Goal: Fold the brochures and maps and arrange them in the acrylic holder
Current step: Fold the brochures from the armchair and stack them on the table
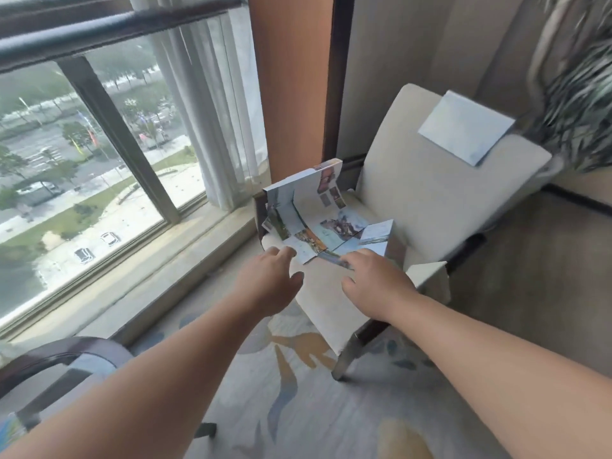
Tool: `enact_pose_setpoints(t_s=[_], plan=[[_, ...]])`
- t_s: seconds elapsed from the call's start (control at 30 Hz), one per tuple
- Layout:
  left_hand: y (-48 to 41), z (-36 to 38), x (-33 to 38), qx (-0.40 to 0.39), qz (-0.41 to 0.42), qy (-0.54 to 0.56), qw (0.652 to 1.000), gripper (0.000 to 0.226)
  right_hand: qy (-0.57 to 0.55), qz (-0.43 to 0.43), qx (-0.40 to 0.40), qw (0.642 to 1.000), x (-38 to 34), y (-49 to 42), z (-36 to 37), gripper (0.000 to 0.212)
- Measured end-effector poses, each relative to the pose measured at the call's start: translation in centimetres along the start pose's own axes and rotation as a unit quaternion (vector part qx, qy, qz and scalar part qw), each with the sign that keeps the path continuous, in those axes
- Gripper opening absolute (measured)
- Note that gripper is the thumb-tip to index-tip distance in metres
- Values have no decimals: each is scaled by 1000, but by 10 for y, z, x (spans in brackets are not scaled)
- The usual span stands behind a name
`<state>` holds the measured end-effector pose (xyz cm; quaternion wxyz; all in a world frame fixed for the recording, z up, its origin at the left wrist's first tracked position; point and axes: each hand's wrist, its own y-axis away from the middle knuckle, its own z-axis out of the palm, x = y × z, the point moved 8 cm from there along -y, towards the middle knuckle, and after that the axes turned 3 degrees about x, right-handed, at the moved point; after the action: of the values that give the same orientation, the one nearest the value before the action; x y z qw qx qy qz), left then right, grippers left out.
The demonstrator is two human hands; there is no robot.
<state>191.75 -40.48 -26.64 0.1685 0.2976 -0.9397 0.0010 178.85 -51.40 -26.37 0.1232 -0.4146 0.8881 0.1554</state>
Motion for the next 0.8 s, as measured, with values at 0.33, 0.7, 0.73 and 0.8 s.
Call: enact_pose_setpoints(t_s=[0.33,0.7,0.73,0.8], plan=[[-81,44,79,-51,77,-25,995,48,-14,86,34,996,99,-22,-28,33],[-155,103,165,-134,192,-65,970,48,2,215,34,976,199,-27,-46,34],[-156,108,170,-140,196,-67,968,47,1,217,29,976,202,-27,-43,35],[-161,125,183,-157,201,-67,965,49,-10,225,18,974,216,-29,-34,38]])
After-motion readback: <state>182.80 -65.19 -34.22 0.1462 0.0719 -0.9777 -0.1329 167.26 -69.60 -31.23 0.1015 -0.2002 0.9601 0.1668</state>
